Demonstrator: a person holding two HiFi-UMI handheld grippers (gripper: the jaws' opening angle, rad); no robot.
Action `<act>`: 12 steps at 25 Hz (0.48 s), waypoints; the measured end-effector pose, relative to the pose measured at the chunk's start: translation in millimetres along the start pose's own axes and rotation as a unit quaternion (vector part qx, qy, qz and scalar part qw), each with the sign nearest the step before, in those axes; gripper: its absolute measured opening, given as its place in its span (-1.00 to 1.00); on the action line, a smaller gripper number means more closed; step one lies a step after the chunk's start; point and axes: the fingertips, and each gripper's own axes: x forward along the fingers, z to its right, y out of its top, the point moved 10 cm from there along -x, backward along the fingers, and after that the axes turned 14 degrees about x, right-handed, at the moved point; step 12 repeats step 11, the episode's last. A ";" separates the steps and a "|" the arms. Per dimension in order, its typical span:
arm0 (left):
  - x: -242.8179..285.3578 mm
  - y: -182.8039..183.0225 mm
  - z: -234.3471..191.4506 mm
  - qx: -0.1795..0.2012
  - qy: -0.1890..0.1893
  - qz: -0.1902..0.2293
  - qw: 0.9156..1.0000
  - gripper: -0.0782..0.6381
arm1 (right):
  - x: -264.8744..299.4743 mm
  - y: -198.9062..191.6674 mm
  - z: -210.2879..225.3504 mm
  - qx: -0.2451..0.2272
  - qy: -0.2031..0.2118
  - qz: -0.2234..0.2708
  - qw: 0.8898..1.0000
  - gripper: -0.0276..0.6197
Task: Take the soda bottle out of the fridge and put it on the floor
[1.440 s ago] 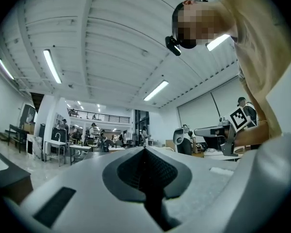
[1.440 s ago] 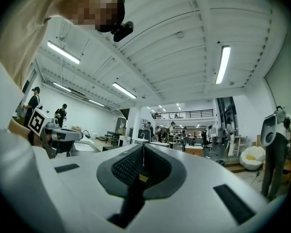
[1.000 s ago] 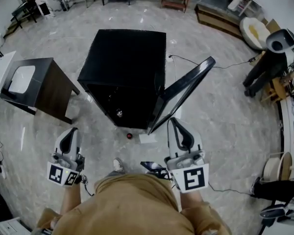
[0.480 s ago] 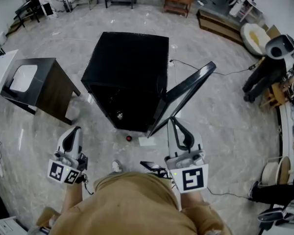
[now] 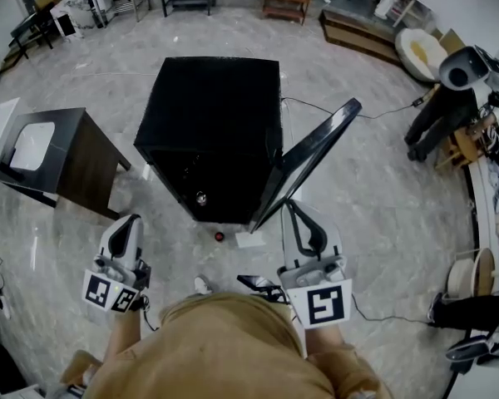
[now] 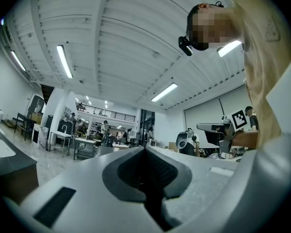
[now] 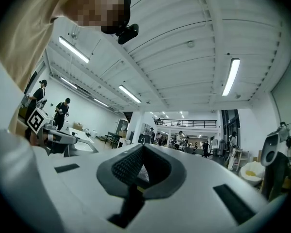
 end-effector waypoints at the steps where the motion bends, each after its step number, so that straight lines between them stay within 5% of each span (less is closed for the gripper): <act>1: 0.7 -0.3 -2.4 0.006 -0.004 -0.001 1.000 -0.78 | 0.6 -0.8 -2.2 0.000 -0.004 0.000 1.000 -0.91; 6: 3.9 5.7 -6.0 0.096 -0.021 -0.011 0.995 -0.78 | 3.5 -5.7 -14.2 -0.005 -0.021 -0.006 1.000 -0.91; 12: 5.6 0.8 -16.3 0.089 -0.038 -0.008 0.995 -0.78 | 8.3 -9.3 -26.0 -0.004 -0.032 -0.008 0.999 -0.91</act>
